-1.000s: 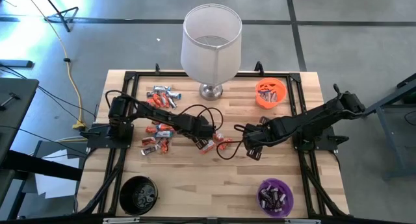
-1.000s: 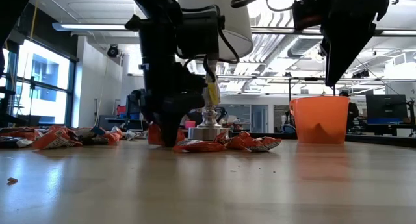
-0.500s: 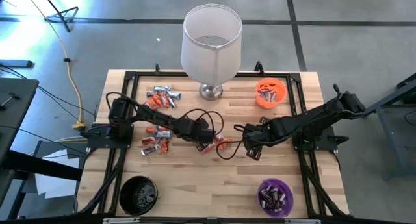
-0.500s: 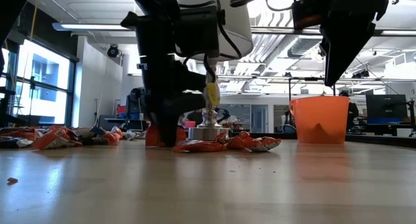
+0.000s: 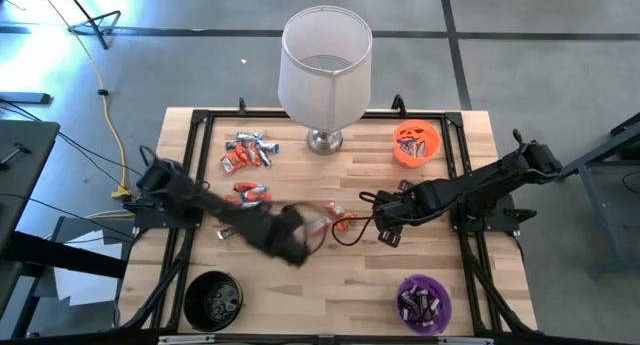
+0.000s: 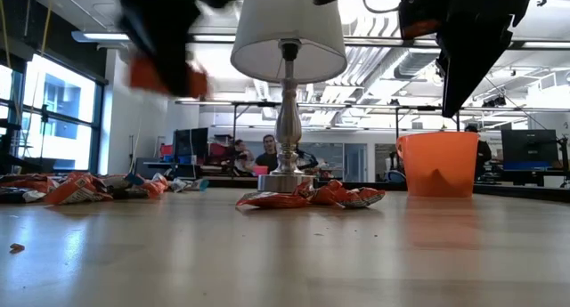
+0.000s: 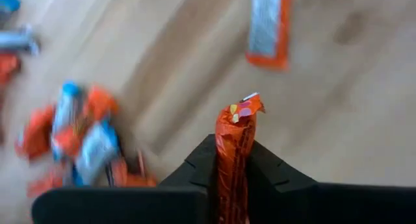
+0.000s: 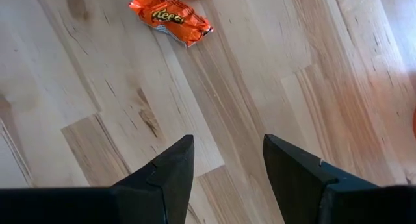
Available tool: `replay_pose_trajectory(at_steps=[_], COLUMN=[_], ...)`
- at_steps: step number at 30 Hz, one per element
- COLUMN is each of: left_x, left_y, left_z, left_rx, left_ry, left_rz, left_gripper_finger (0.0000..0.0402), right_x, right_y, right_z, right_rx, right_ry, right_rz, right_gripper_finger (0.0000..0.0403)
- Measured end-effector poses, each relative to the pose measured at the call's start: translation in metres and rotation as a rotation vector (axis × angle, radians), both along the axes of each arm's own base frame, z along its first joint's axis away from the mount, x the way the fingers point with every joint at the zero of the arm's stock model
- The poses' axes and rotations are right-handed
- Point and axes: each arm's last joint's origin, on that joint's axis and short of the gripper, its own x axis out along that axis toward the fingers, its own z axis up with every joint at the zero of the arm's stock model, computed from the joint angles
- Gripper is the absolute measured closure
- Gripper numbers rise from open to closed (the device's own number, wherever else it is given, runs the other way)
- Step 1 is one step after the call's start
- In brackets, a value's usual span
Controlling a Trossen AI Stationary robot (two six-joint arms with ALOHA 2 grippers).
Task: Sort candy
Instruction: Put the orange chocolate bar into the black bucket
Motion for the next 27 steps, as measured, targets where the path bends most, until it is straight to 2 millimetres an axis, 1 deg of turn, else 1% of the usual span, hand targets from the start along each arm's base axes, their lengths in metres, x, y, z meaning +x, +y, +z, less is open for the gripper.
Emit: replay_pose_trajectory(at_steps=[3,6,9,12,15,19,21,24,27], left_x=[-0.021,-0.046,-0.068,-0.090,-0.110,-0.131,-0.135,-0.136,-0.131], left_y=[-0.032,-0.060,-0.086,-0.104,-0.116,-0.123,-0.126,-0.128,-0.124], left_z=[0.019,0.035,0.038,0.038,0.038,0.037,0.036,0.036,0.036], left_rx=[-0.051,-0.101,-0.173,-0.248,-0.263,-0.223,-0.219,-0.221,-0.189], left_ry=[-0.063,-0.107,-0.083,-0.021,0.037,0.045,0.035,0.026,-0.015], left_rz=[0.046,0.100,0.163,0.259,0.344,0.483,0.522,0.525,0.435], left_gripper_finger=[0.0362,0.0359,0.0358,0.0357,0.0357,0.0345,0.0324,0.0278,0.0232], right_x=[0.000,0.000,0.000,0.000,0.000,0.000,0.000,0.001,0.001], right_y=[0.000,0.000,0.000,0.000,0.000,0.000,0.000,0.000,0.000], right_z=[0.000,0.000,0.000,0.000,0.000,0.000,0.000,0.000,0.000], right_rx=[0.000,0.001,0.000,0.001,0.001,0.001,0.002,0.003,0.003], right_ry=[-0.001,-0.002,-0.002,-0.002,-0.002,-0.003,-0.005,-0.009,-0.008], right_rz=[0.000,0.000,0.000,0.000,0.000,0.000,0.000,0.000,0.000], right_gripper_finger=[0.0222,0.0222,0.0222,0.0222,0.0222,0.0222,0.0222,0.0222,0.0222])
